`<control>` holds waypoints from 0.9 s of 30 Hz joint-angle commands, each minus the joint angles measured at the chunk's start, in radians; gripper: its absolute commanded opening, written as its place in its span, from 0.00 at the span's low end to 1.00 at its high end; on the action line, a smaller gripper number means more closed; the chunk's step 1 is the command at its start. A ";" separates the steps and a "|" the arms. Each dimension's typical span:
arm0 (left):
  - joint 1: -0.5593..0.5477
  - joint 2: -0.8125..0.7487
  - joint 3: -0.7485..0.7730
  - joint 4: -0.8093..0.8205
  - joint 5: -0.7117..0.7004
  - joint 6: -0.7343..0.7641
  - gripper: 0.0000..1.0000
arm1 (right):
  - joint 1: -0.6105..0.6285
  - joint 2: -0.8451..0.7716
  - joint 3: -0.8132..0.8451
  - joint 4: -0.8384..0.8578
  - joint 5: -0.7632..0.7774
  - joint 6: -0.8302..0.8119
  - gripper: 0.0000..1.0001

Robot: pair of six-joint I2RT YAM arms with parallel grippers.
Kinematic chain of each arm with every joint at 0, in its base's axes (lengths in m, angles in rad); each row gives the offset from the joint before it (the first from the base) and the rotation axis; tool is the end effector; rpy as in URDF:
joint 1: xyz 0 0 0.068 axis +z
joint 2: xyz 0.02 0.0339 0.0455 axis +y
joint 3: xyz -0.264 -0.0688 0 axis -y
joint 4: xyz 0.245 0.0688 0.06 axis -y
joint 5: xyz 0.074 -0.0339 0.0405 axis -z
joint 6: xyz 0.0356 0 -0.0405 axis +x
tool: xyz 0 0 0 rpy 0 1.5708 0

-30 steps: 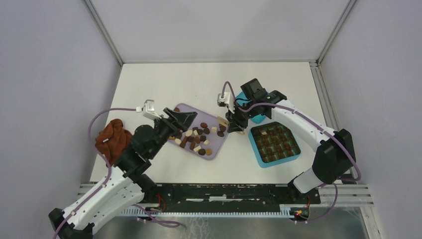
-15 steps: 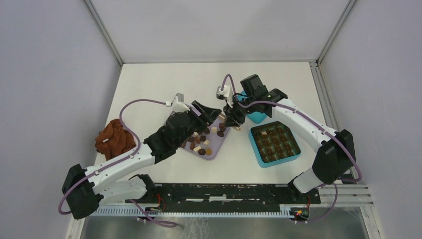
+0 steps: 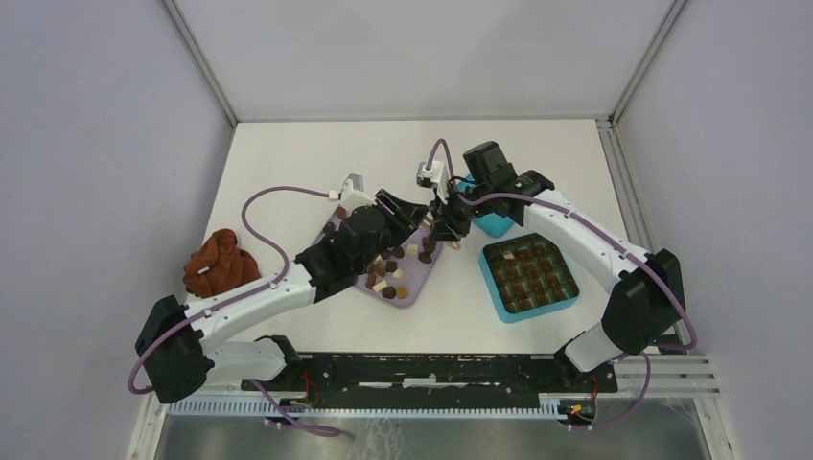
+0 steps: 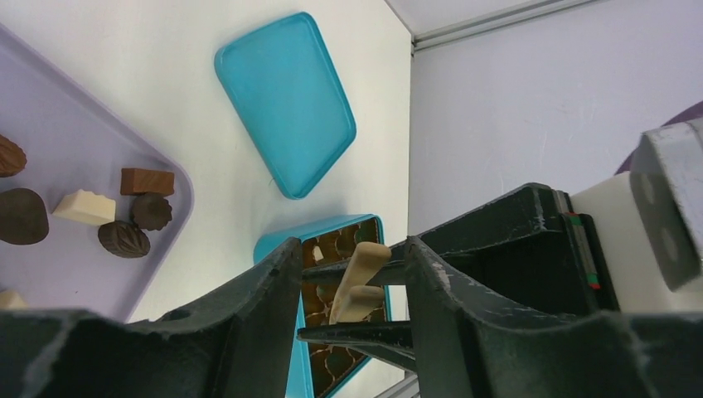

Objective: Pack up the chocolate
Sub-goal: Adjust the clamp.

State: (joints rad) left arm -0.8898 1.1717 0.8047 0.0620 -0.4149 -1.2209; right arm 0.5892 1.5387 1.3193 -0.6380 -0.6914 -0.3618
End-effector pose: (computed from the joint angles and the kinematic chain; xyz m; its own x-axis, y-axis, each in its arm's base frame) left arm 0.1807 -0.2002 0.2928 -0.5054 -0.7419 -0.4407 -0.0168 0.5191 -0.8546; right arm 0.2618 0.2023 0.3059 -0.3136 -0.5376 -0.7827 -0.9473 0.2334 0.2193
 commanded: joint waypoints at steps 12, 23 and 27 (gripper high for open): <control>-0.010 0.034 0.048 0.015 -0.035 -0.092 0.08 | 0.009 -0.061 -0.016 0.051 -0.028 -0.002 0.37; -0.009 -0.065 -0.064 0.105 -0.012 -0.229 0.02 | -0.017 -0.110 -0.066 0.105 -0.215 0.024 0.63; -0.009 -0.086 -0.078 0.115 -0.012 -0.249 0.02 | -0.030 -0.129 -0.100 0.192 -0.252 0.098 0.65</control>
State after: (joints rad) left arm -0.8963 1.1252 0.7387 0.1078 -0.4152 -1.3941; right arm 0.5720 1.4544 1.2465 -0.5529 -0.8562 -0.3351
